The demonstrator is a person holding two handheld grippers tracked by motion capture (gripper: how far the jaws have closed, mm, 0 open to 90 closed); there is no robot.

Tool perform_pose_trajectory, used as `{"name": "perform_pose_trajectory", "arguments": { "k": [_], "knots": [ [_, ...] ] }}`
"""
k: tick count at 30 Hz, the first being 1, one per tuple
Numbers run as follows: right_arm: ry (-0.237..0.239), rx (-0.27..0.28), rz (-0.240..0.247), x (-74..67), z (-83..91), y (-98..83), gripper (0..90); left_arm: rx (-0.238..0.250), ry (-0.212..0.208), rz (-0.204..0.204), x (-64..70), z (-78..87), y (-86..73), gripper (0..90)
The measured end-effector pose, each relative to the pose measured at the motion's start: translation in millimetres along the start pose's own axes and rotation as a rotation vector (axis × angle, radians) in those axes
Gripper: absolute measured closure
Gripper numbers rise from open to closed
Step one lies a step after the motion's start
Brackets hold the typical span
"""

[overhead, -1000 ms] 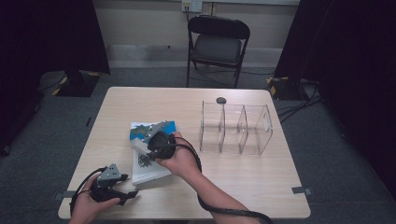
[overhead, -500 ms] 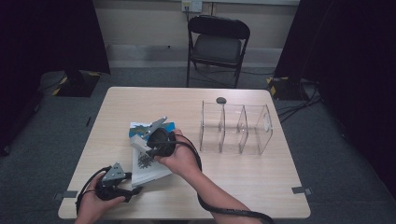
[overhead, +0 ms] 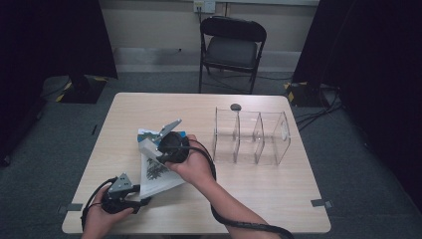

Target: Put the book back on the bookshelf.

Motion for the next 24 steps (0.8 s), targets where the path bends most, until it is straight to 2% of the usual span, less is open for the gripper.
{"name": "perform_pose_trajectory", "arguments": {
  "k": [4, 5, 8, 9, 10, 14, 17, 21, 22, 24],
  "knots": [
    [-0.010, -0.009, -0.004, 0.9, 2.6, 4.3, 75.0, 0.006, 0.012, -0.005, 1.3, -2.0, 1.0, 36.1],
    [-0.010, -0.010, -0.019, 0.6, 3.7, 6.6, 75.0, -0.001, 0.011, -0.010, 2.6, -3.3, 2.4, 35.3],
    [-0.004, -0.013, -0.017, -2.1, 3.6, 7.3, 74.8, 0.005, 0.037, -0.014, 0.2, -4.1, 2.8, 39.3],
    [-0.004, -0.013, -0.017, -2.1, 3.6, 7.3, 74.8, 0.005, 0.037, -0.014, 0.2, -4.1, 2.8, 41.3],
    [0.012, -0.026, -0.015, -3.2, 2.9, 3.0, 74.7, 0.018, 0.026, 0.012, -0.6, -3.9, 2.1, 41.0],
    [0.014, -0.036, 0.003, -4.8, 1.8, -5.8, 74.6, 0.029, 0.023, 0.017, -1.2, -4.0, 1.6, 41.6],
    [0.020, -0.039, 0.013, -5.7, -0.5, -11.6, 74.6, 0.042, 0.018, 0.055, -2.9, -3.0, 0.6, 42.5],
    [0.014, -0.025, -0.007, -5.6, -0.3, -12.3, 74.7, 0.050, 0.011, 0.048, -2.6, -3.0, 0.4, 45.1],
    [0.010, -0.026, -0.005, -4.9, 1.6, -9.5, 74.7, 0.039, 0.017, 0.035, -1.6, -3.1, 1.1, 45.1],
    [0.008, -0.024, -0.024, -0.8, 7.1, -0.2, 74.8, 0.042, 0.010, 0.040, 0.2, -4.4, 2.3, 43.0]
  ]
}}
Point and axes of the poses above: each handheld gripper's, and its own axes: z roughly backward along the jaws, y roughly out of its top, x roughly to its right, the point moved 4 cm from there along -z, roughly forward along the jaws, and after that the axes turned 14 degrees about -z, right-handed, at the moved point
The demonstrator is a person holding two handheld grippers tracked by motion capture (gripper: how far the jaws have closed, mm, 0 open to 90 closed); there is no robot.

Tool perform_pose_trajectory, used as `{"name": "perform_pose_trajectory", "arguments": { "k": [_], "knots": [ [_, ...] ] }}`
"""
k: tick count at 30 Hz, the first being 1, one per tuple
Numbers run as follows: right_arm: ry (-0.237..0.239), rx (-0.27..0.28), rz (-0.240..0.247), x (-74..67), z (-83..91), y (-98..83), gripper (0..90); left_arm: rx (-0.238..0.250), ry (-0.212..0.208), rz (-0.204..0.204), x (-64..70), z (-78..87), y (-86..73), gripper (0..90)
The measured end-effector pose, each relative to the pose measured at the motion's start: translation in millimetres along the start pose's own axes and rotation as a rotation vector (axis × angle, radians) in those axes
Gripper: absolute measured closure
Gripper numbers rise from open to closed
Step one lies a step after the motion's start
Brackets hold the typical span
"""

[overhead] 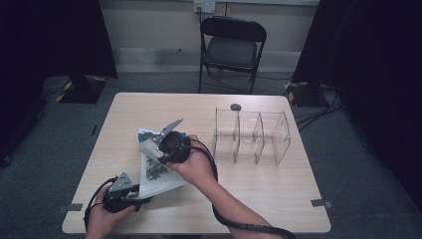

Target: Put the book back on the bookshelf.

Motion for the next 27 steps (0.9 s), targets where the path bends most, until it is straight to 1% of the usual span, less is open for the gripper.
{"name": "perform_pose_trajectory", "arguments": {
  "k": [2, 3, 4, 6, 7, 9, 11, 12, 13, 14, 15, 16, 17, 18, 20, 21, 23, 24, 25, 26, 27],
  "knots": [
    [0.001, -0.009, -0.014, 1.1, 2.1, 3.2, 74.8, 0.007, -0.003, -0.001, 0.9, -1.1, 0.4, 40.8],
    [0.001, -0.011, -0.010, 2.0, 2.9, 4.3, 74.8, 0.014, -0.001, 0.001, 1.2, -2.2, 0.7, 40.0],
    [0.000, -0.018, -0.025, 1.4, 3.9, 5.6, 74.8, 0.007, 0.005, -0.006, 1.4, -2.4, 1.1, 39.5],
    [0.000, -0.026, -0.029, 1.8, 4.7, 6.5, 74.8, 0.007, 0.011, -0.011, 2.4, -3.5, 1.7, 39.6],
    [-0.012, -0.026, -0.031, 2.0, 6.4, 9.9, 74.9, 0.004, 0.015, -0.025, 3.7, -4.0, 2.2, 39.5],
    [-0.018, -0.028, -0.032, 1.9, 7.3, 11.3, 74.9, 0.002, 0.015, -0.029, 4.3, -3.9, 2.2, 39.5],
    [-0.024, -0.027, -0.037, 3.3, 9.1, 14.6, 74.9, -0.001, 0.017, -0.029, 5.2, -3.6, 2.2, 39.9],
    [-0.022, -0.020, -0.042, 3.5, 9.4, 15.8, 74.9, -0.006, 0.027, -0.033, 4.9, -3.4, 2.3, 39.9],
    [-0.023, -0.026, -0.044, 3.2, 11.0, 16.1, 74.9, -0.010, 0.039, -0.036, 3.9, -3.2, 2.3, 43.7],
    [-0.017, -0.029, -0.052, 2.1, 11.6, 15.1, 74.8, -0.016, 0.042, -0.028, 3.1, -2.9, 2.2, 45.1],
    [-0.009, -0.031, -0.055, 1.5, 11.6, 13.6, 74.8, -0.006, 0.041, -0.023, 2.4, -3.2, 2.0, 46.0],
    [-0.008, -0.035, -0.034, 0.4, 11.0, 9.8, 74.8, 0.001, 0.048, -0.022, -0.4, -3.1, 1.2, 48.4],
    [-0.011, -0.043, -0.028, -0.8, 10.9, 7.1, 74.8, 0.001, 0.048, -0.022, -0.4, -3.1, 1.2, 48.4],
    [-0.011, -0.045, -0.020, -1.5, 10.4, 4.1, 74.7, -0.002, 0.041, -0.012, -1.3, -2.7, 1.1, 48.3],
    [-0.006, -0.046, -0.014, -3.1, 8.7, -2.4, 74.6, -0.001, 0.039, -0.011, -1.4, -2.9, 1.1, 48.0],
    [-0.002, -0.041, -0.015, -3.4, 7.4, -5.4, 74.6, 0.010, 0.040, -0.004, -1.4, -3.7, 1.3, 48.0],
    [0.001, -0.040, -0.015, -4.5, 5.0, -11.0, 74.6, 0.014, 0.028, 0.002, -1.0, -4.3, 2.1, 48.2],
    [-0.004, -0.043, -0.006, -5.8, 3.8, -13.0, 74.5, 0.014, 0.026, 0.005, -0.9, -4.6, 2.7, 47.9],
    [-0.005, -0.048, 0.003, -6.9, 2.5, -14.8, 74.5, 0.019, 0.014, 0.012, -1.0, -5.1, 3.1, 47.6],
    [-0.011, -0.052, 0.000, -8.1, 1.5, -16.5, 74.4, 0.031, 0.002, 0.032, -0.9, -5.9, 3.5, 47.7],
    [-0.006, -0.056, 0.003, -9.0, 0.3, -18.1, 74.4, 0.031, 0.002, 0.032, -0.9, -5.9, 3.5, 47.8]
  ]
}}
Point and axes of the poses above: each handheld gripper's, and its own axes: z roughly backward along the jaws, y roughly out of its top, x roughly to its right, the point moved 4 cm from there along -z, roughly forward along the jaws, and after that the axes turned 14 degrees about -z, right-handed, at the moved point
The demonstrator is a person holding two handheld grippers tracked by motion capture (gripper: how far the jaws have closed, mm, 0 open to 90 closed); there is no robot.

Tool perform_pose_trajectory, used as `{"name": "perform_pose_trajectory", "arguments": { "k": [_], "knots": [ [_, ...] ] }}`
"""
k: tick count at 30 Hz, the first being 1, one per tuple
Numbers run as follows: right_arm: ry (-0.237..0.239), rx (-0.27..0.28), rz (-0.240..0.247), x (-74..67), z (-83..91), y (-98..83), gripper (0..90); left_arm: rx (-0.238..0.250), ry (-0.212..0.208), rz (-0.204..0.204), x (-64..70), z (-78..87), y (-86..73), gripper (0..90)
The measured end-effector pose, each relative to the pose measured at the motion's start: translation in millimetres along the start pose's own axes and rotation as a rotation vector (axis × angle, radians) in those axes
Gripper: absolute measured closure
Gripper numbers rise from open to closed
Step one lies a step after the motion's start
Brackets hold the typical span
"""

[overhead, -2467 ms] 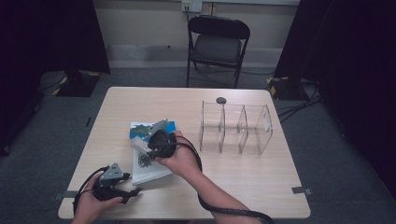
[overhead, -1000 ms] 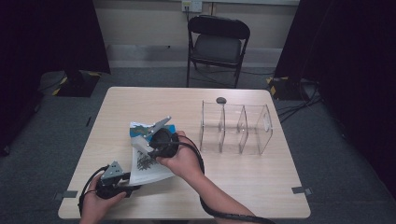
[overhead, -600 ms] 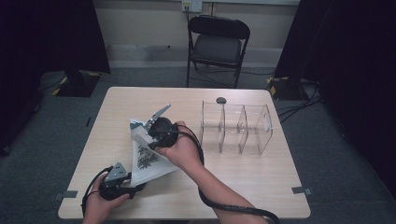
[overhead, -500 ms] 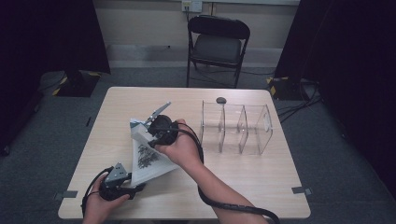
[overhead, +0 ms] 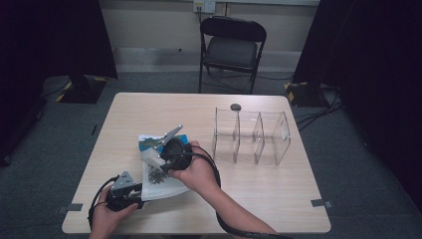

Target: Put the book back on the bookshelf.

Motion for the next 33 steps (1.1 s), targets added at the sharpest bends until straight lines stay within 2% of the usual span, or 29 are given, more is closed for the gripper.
{"name": "perform_pose_trajectory", "arguments": {
  "k": [1, 8, 9, 16, 19, 24, 27, 29, 33],
  "knots": [
    [-0.001, -0.003, 0.008, -0.5, -1.4, -1.6, 74.4, 0.017, -0.016, 0.022, 0.2, -1.4, 0.8, 48.3],
    [-0.015, -0.014, 0.053, -9.5, -14.2, -14.1, 74.3, 0.016, -0.030, 0.050, -1.7, -1.0, 0.8, 47.7],
    [-0.023, -0.009, 0.073, -13.4, -20.6, -19.9, 74.3, 0.026, -0.050, 0.055, 0.0, -0.9, 0.8, 48.0],
    [-0.024, -0.029, 0.081, -21.2, -40.2, -36.3, 73.3, 0.024, -0.079, 0.043, 6.8, -2.8, 3.4, 48.9],
    [-0.018, -0.041, 0.081, -23.6, -49.3, -43.4, 72.9, 0.020, -0.074, 0.026, 6.9, -3.9, 4.5, 50.1],
    [0.008, -0.020, 0.088, -22.8, -53.3, -48.5, 72.2, 0.011, -0.083, 0.007, 5.9, -3.8, 4.3, 50.0],
    [0.032, -0.011, 0.100, -23.4, -57.9, -51.4, 68.8, 0.008, -0.082, 0.002, 6.3, -3.8, 4.4, 50.0],
    [0.038, -0.010, 0.087, -24.8, -61.0, -54.1, 66.7, 0.007, -0.079, -0.007, 6.7, -3.8, 4.7, 49.9],
    [0.044, -0.014, 0.101, -26.5, -64.7, -56.7, 62.5, 0.011, -0.084, -0.008, 6.5, -3.5, 4.3, 49.7]
  ]
}}
Point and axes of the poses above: each handheld gripper's, and its own axes: z roughly backward along the jaws, y roughly out of its top, x roughly to its right, the point moved 4 cm from there along -z, roughly forward along the jaws, and after that the axes turned 14 degrees about -z, right-handed, at the moved point
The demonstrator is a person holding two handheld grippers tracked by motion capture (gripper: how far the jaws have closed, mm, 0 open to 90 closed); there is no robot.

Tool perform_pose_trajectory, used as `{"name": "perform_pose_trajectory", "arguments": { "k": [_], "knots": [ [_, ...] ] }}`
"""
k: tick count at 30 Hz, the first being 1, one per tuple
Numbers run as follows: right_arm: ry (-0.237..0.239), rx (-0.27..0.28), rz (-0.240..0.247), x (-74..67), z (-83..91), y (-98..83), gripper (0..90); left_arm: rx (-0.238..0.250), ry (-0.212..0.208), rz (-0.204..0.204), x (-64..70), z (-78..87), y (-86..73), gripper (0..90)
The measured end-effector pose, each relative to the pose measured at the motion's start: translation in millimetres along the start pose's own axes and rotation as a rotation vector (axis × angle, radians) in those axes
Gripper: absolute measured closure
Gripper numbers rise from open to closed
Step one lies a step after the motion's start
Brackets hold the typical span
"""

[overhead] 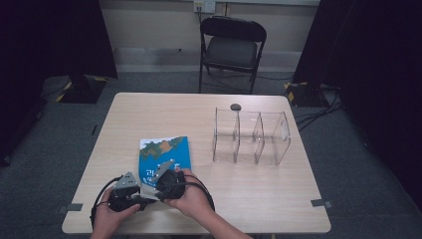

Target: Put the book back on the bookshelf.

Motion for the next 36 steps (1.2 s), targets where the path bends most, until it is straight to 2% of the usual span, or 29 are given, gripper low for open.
{"name": "perform_pose_trajectory", "arguments": {
  "k": [3, 5, 6, 7, 9, 14, 17, 20, 22, 24, 27, 31, 34, 36],
  "knots": [
    [0.012, 0.000, 0.002, 0.6, -1.4, -1.2, 56.5, -0.011, 0.001, -0.008, 0.3, 0.5, 0.2, 49.8],
    [0.020, -0.007, -0.001, 0.7, -3.2, -3.9, 49.1, -0.014, 0.002, -0.011, 0.7, 0.6, 0.1, 49.9],
    [0.010, -0.004, 0.012, 1.0, -3.7, -5.4, 45.1, -0.004, 0.005, -0.007, 1.3, 0.3, 0.2, 49.9],
    [0.010, -0.004, 0.012, 1.0, -3.7, -5.4, 45.1, -0.004, 0.005, -0.007, 1.3, 0.3, 0.2, 49.9],
    [-0.015, 0.005, 0.038, 4.2, -2.5, -9.0, 38.1, -0.024, 0.007, -0.016, 0.5, 1.8, -0.3, 49.9],
    [-0.034, 0.028, 0.021, 13.2, 2.7, -12.8, 28.0, -0.022, 0.000, -0.013, 0.5, 1.5, 0.4, 49.9],
    [-0.037, 0.053, 0.043, 14.1, 3.2, -15.8, 27.2, -0.025, 0.000, -0.013, 0.4, 1.5, 0.7, 49.9],
    [-0.033, 0.059, 0.025, 15.0, -0.7, -21.8, 24.0, -0.033, 0.000, -0.016, 0.2, 1.9, 0.8, 50.0],
    [-0.033, 0.063, 0.030, 15.6, -2.6, -23.6, 23.5, -0.034, -0.003, -0.013, 0.2, 2.2, 0.9, 50.9],
    [-0.036, 0.049, 0.023, 17.6, -9.2, -30.5, 19.6, -0.035, -0.010, -0.010, 0.2, 2.7, 0.6, 51.6],
    [-0.047, 0.077, 0.031, 17.0, -12.3, -33.4, 17.4, -0.030, -0.014, -0.004, 0.1, 2.4, 0.8, 51.7],
    [-0.088, 0.077, 0.060, 15.0, -15.4, -34.4, 15.5, -0.031, -0.015, -0.001, 1.3, 2.2, 2.3, 53.1],
    [-0.112, 0.094, 0.053, 14.5, -17.3, -35.1, 15.1, -0.028, -0.022, -0.006, 2.3, 1.9, 3.7, 53.8],
    [-0.175, 0.154, 0.082, 14.8, -23.2, -39.2, 14.8, -0.028, -0.033, -0.011, 3.6, 1.5, 5.7, 54.5]
  ]
}}
Point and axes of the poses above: each handheld gripper's, and its own axes: z roughly backward along the jaws, y roughly out of its top, x roughly to its right, the point moved 4 cm from there along -z, roughly forward along the jaws, and after that the axes turned 14 degrees about -z, right-handed, at the moved point
